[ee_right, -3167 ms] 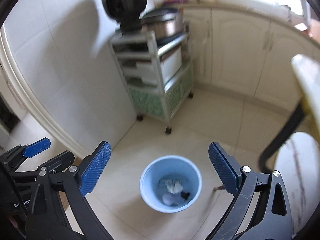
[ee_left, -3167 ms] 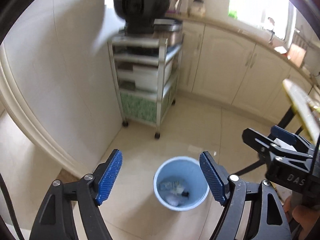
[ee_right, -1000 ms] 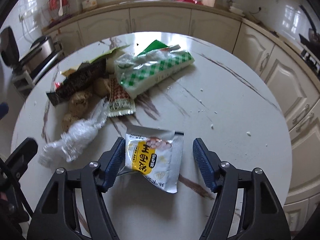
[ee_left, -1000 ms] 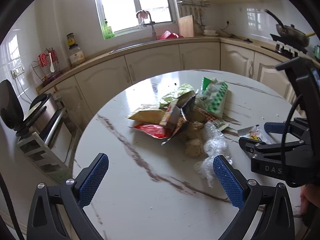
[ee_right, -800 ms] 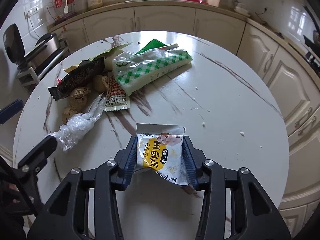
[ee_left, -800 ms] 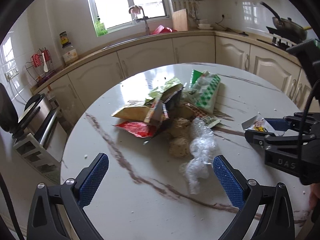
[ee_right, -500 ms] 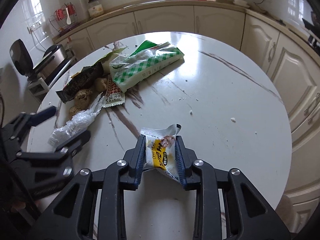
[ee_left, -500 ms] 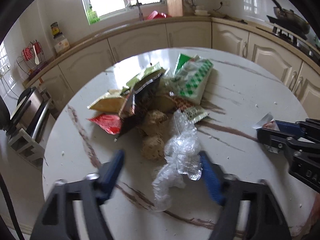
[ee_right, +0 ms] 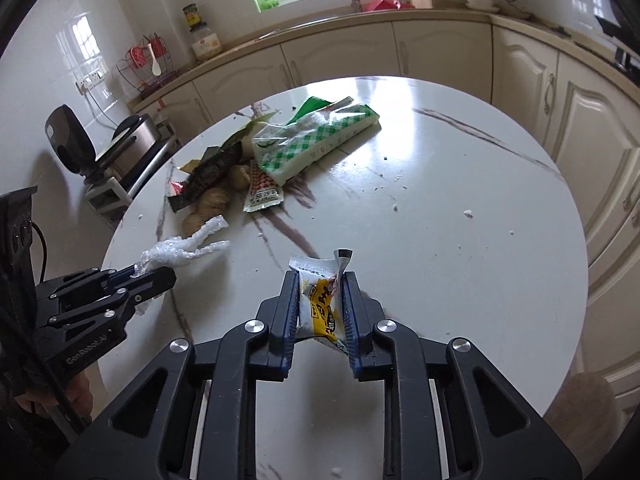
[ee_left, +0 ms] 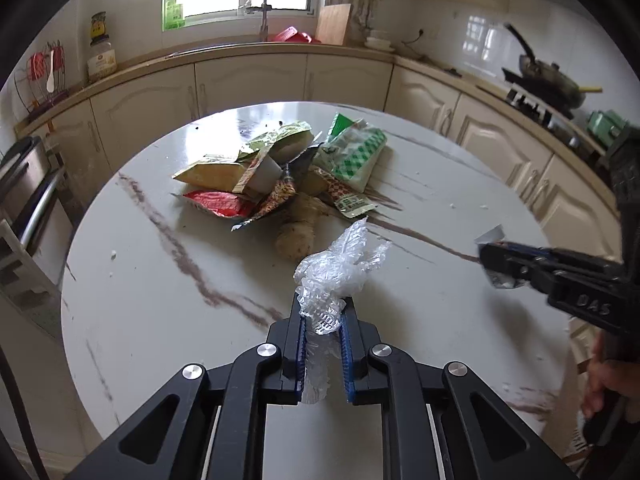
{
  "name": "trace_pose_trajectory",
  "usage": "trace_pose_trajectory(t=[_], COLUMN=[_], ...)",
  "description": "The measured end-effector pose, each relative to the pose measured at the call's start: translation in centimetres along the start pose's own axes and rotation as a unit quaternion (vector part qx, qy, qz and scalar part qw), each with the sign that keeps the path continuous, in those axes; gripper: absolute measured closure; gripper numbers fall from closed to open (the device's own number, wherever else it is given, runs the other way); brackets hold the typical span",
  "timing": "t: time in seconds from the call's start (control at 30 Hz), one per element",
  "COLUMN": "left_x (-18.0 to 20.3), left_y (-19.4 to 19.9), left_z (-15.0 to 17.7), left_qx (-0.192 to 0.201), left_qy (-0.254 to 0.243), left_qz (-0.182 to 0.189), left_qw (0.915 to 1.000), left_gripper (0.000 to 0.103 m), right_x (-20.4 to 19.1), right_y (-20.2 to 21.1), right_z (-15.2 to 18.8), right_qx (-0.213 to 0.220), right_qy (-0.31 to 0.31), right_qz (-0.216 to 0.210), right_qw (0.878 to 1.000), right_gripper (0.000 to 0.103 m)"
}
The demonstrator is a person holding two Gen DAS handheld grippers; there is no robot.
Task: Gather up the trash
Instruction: 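Carry both items to the blue bin and open both grippers over it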
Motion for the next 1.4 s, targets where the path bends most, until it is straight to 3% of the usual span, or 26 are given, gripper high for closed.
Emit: trace_pose_trajectory(t=[0.17, 0.37, 0.6, 0.87, 1.03, 1.17, 1.4], left_x=[-1.7, -3.1, -6.9, -16.0, -22.4, -27.0, -30.0], left_y=[2.4, 5.4, 11.7, 18.2, 20.7, 20.5, 17.5], left_z=[0.9, 2.7, 5.7, 12.1, 17.5, 22.0, 26.0], left_qx=[0.009, 0.036, 0.081, 0.102, 0.087, 0.047, -0.018], left_qy=[0.016, 0.022, 0.043, 0.100, 0.147, 0.187, 0.211], left_qz=[0.035, 0.020, -0.014, -0.070, -0.116, -0.152, -0.188], left_qw=[0.9992, 0.9989, 0.9957, 0.9873, 0.9785, 0.9693, 0.9590], left_gripper=[0.093, 0.093, 0.092, 0.092, 0.092, 0.092, 0.089], right_x=[-1.5, -5.1, -13.1, -25.8, -33.9, -38.7, -42.4], right_y=[0.8, 1.9, 2.2, -0.7, -4.9, -10.0, -18.7], right_z=[1.0, 1.6, 0.7, 0.5, 1.8, 3.6, 6.3], right_qx=[0.007, 0.017, 0.032, 0.024, -0.002, -0.038, -0.096], right_qy=[-0.005, 0.012, 0.060, 0.136, 0.181, 0.210, 0.233], right_qz=[-0.014, -0.030, -0.066, -0.133, -0.172, -0.178, -0.171], right_qw=[1.000, 0.999, 0.996, 0.981, 0.968, 0.961, 0.953], right_gripper=[0.083, 0.083, 0.083, 0.083, 0.083, 0.083, 0.083])
Point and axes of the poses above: each gripper's, at about its wrist camera, not at the fingertips, and y roughly against the way its jaws point, x to its right, z to its underside, the point moved 1 cm from there along -y, roughly the way its jaws point, and after that the axes turned 1 degree about x, right-handed, at the moved point
